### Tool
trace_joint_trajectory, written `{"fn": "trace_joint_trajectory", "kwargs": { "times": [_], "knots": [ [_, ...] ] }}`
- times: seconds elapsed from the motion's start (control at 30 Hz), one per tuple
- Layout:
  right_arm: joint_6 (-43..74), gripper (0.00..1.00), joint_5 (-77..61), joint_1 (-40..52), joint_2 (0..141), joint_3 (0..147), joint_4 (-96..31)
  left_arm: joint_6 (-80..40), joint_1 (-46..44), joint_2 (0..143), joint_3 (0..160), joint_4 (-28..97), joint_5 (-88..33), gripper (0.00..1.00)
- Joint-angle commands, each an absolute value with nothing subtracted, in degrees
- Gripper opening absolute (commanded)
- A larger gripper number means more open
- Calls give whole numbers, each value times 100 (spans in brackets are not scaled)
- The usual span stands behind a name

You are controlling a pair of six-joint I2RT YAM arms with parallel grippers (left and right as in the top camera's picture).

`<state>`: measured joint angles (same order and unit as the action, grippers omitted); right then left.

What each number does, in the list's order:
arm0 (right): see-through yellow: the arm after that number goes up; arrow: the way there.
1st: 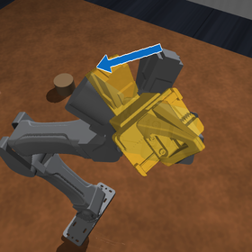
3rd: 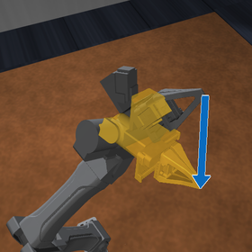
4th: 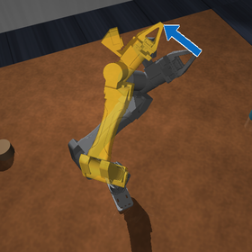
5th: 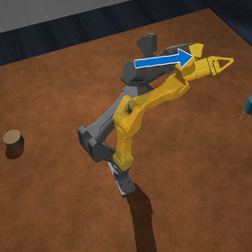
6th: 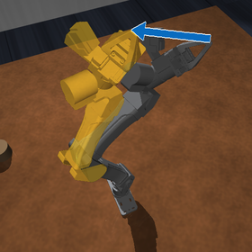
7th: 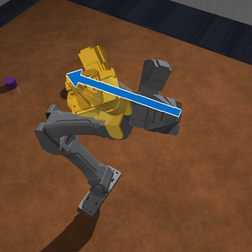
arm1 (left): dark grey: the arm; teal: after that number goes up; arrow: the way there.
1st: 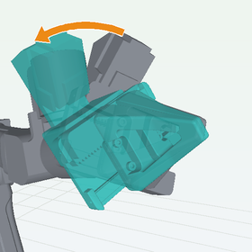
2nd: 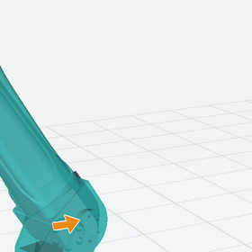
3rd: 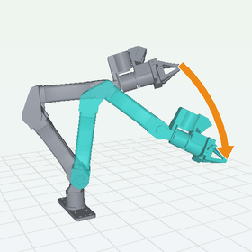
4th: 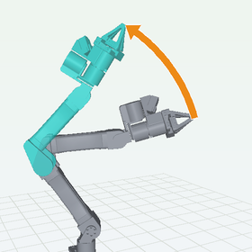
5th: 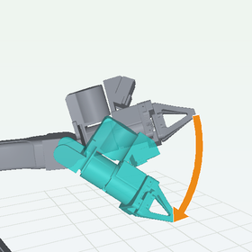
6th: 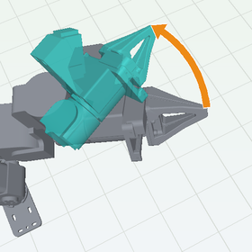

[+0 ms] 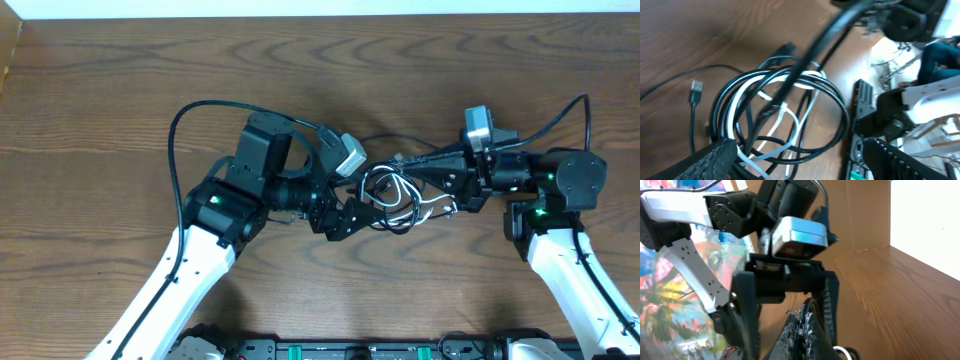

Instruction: Untangle cables

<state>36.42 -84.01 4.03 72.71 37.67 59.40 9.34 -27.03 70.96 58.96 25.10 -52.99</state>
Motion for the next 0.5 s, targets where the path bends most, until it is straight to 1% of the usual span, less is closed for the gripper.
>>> {"fn": "trace_joint_trajectory", "kwargs": {
  "times": [0.0,0.23,0.4,0.47],
  "knots": [
    [3686,1,-8468,460,7266,3776,5964,1070,-2707,7116,6023,2502,-4576,85],
    [3730,1,-8571,460,7266,3776,5966,1072,-2709,7116,6023,2502,-3975,85],
    [3728,1,-8571,462,7266,3776,5986,1072,-2709,7118,6023,2526,-4005,85],
    [3730,1,-8569,462,7266,3776,6069,1072,-2709,7118,6023,2547,-4296,85]
  ]
}}
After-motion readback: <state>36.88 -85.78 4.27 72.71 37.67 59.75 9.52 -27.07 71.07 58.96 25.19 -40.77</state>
